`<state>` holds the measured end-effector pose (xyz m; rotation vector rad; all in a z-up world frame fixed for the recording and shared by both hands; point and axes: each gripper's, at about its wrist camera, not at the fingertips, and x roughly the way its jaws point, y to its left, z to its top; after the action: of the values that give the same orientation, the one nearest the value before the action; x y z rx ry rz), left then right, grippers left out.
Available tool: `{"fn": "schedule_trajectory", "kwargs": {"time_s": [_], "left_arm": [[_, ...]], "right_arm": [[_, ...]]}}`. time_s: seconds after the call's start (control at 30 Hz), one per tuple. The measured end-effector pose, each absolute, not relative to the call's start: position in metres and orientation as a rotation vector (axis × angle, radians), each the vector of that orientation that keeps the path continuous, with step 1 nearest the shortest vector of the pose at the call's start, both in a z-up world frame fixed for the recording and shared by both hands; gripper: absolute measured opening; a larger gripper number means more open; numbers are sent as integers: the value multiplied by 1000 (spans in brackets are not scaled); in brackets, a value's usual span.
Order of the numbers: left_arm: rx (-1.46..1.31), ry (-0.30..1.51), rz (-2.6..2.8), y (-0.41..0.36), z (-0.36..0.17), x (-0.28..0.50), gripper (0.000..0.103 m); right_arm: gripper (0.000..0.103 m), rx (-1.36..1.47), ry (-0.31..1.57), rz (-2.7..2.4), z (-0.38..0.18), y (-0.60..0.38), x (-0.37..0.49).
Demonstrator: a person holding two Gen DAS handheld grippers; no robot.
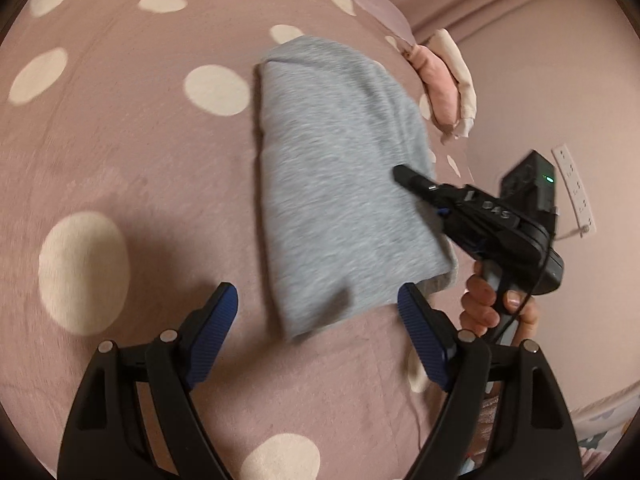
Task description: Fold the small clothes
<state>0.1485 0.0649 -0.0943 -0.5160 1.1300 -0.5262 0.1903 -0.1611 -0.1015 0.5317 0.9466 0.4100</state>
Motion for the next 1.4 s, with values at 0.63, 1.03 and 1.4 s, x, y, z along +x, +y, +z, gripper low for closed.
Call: {"fn": "schedule_trajectory", "kwargs": {"time_s": [0.63,1.03,1.4], "left_arm": [[-521,1123,-581,33,-76,161,82],[-461,1083,-625,8,-57,177,82],[-332,1031,-731,-57,-40,192,81]], "right_arm": [[12,679,920,415,-112,-217,195],[11,713,782,307,-84,-267,170],[11,490,922,169,-113,-259,182]]}}
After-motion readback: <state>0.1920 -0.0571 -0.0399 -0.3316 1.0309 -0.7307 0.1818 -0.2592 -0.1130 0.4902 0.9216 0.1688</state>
